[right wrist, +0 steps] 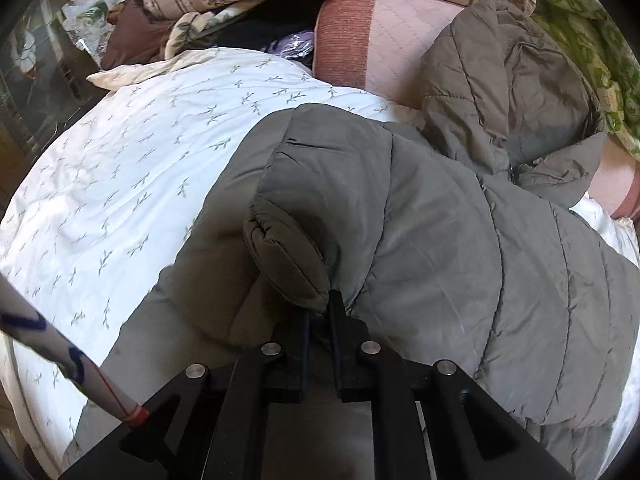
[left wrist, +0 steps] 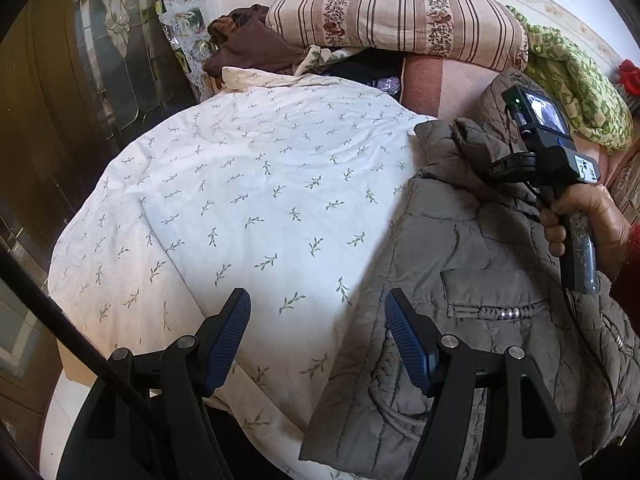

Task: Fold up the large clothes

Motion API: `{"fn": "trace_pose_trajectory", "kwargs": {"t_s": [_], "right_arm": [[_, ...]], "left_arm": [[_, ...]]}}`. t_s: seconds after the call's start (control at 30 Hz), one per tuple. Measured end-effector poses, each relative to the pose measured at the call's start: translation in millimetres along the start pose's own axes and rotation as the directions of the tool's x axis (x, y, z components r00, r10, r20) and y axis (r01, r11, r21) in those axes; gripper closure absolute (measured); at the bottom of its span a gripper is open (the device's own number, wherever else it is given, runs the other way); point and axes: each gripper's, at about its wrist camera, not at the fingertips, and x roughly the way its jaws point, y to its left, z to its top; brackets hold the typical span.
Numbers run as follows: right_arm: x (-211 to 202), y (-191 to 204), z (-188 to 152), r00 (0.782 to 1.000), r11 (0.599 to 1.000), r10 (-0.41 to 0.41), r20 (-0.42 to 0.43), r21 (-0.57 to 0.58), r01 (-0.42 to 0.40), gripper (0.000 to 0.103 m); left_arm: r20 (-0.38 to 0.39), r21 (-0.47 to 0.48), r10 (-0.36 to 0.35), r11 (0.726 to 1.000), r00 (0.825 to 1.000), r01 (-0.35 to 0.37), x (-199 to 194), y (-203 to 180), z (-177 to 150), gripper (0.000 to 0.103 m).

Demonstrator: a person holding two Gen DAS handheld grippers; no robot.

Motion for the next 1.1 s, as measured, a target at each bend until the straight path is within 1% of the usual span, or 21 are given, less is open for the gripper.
{"fn": "trace_pose_trajectory", "kwargs": {"t_s": [0.07,0.1,0.13,0.17,0.2,0.23,0.3,0.37,0.5,0.57,0.63,0.67,0.7,0.73,0.8,0.87,0.93,0.97,1.0,1.03,1.1], "right_arm": [[-0.5,6.1,-1.5,0.999,0.999,-0.029,0.014,-0.03,0.029,0.091],[-2.2,9.5,-2.1,0.999,0.998,-0.041,0.01,-0.05,0.041,0.085],[-4.8,11.3,-2.1,0.999,0.998,-0.042,0.007,-0.055,0.043,0.074],[-14.9,11.3,-2.5,1.0,0.999,-0.016,0.007,-0.044,0.016,0.067],[-27.2,9.1,-4.2,0.999,0.999,0.024,0.02,-0.021,-0.024,0.051],[-37.4,6.7,-6.2,0.998,0.999,0.046,0.039,-0.002,-0.046,0.04],[-72.3,-6.8,-20.2,0.992,0.995,0.077,0.098,0.05,-0.082,0.034],[-94.4,-21.4,-35.2,0.987,0.99,0.121,0.103,0.065,-0.128,0.034],[-141.6,-78.4,-93.8,0.984,0.976,0.166,0.056,0.136,-0.173,0.034],[-167.2,-120.7,-132.2,0.988,0.964,0.151,0.046,0.216,-0.157,0.034],[-188.8,-163.1,-170.3,0.992,0.942,0.114,0.047,0.312,-0.123,0.034],[-199.9,-184.3,-190.3,0.995,0.928,0.084,0.045,0.36,-0.094,0.034],[-208.4,-201.1,-206.1,0.998,0.915,0.05,0.044,0.399,-0.063,0.033],[-217.5,-219.2,-222.5,0.999,0.899,0.012,0.043,0.438,-0.03,0.033],[-230.9,-258.1,-264.6,0.998,0.845,-0.055,0.019,0.533,0.036,0.032],[-234.2,-281.9,-298.2,0.996,0.79,-0.083,-0.015,0.608,0.075,0.032],[-231.3,-291.9,-323.9,0.997,0.752,-0.075,-0.032,0.655,0.077,0.032],[-228.8,-292.6,-330.4,0.997,0.743,-0.065,-0.035,0.665,0.072,0.032],[-224.0,-291.4,-339.4,0.998,0.737,-0.047,-0.037,0.674,0.06,0.032],[-217.9,-287.6,-346.0,0.999,0.736,-0.022,-0.035,0.676,0.04,0.032],[-205.5,-280.2,-354.1,0.999,0.735,0.032,-0.027,0.678,-0.005,0.032]], "left_arm": [[-0.013,-0.004,0.004,1.0,1.0,-0.004,-3.0,-0.9,-0.6,0.034],[-0.015,-0.007,0.007,1.0,1.0,-0.007,-4.9,-0.5,-0.7,0.034],[-0.016,-0.012,0.012,1.0,1.0,-0.013,-7.9,1.1,-0.4,0.034],[-0.014,-0.021,0.023,1.0,1.0,-0.023,-12.1,4.3,0.1,0.034],[-0.013,-0.024,0.03,0.999,0.999,-0.03,-13.7,6.4,0.0,0.034],[-0.012,-0.029,0.044,0.999,0.999,-0.045,-16.6,10.2,0.8,0.034],[-0.013,-0.031,0.055,0.998,0.998,-0.055,-18.3,15.3,1.8,0.03],[-0.025,-0.03,0.038,0.999,0.999,-0.039,-16.4,20.0,4.1,0.028],[-0.069,-0.005,-0.02,1.0,0.997,0.02,1.2,17.8,10.9,0.026],[-0.089,0.013,-0.065,0.998,0.994,0.067,16.6,12.6,13.6,0.026],[-0.118,0.029,-0.086,0.996,0.989,0.09,30.5,6.6,13.9,0.026],[-0.135,0.034,-0.115,0.992,0.984,0.12,40.8,3.2,14.1,0.026],[-0.154,0.037,-0.138,0.989,0.978,0.146,49.3,0.7,13.9,0.026],[-0.195,0.036,-0.161,0.985,0.967,0.171,63.5,-2.5,12.9,0.026],[-0.241,0.028,-0.197,0.977,0.95,0.21,78.6,-7.3,9.7,0.026],[-0.301,0.002,-0.253,0.964,0.919,0.266,92.3,-12.7,1.9,0.026],[-0.324,-0.032,-0.301,0.951,0.897,0.307,94.3,-16.1,-6.2,0.026],[-0.335,-0.042,-0.328,0.942,0.883,0.334,93.1,-20.4,-11.2,0.03],[-0.339,-0.034,-0.334,0.939,0.88,0.343,90.8,-24.7,-14.0,0.044],[-0.345,-0.011,-0.322,0.94,0.881,0.34,86.9,-30.8,-17.6,0.051],[-0.335,0.044,-0.284,0.948,0.899,0.316,75.3,-42.0,-18.3,0.072]]}}
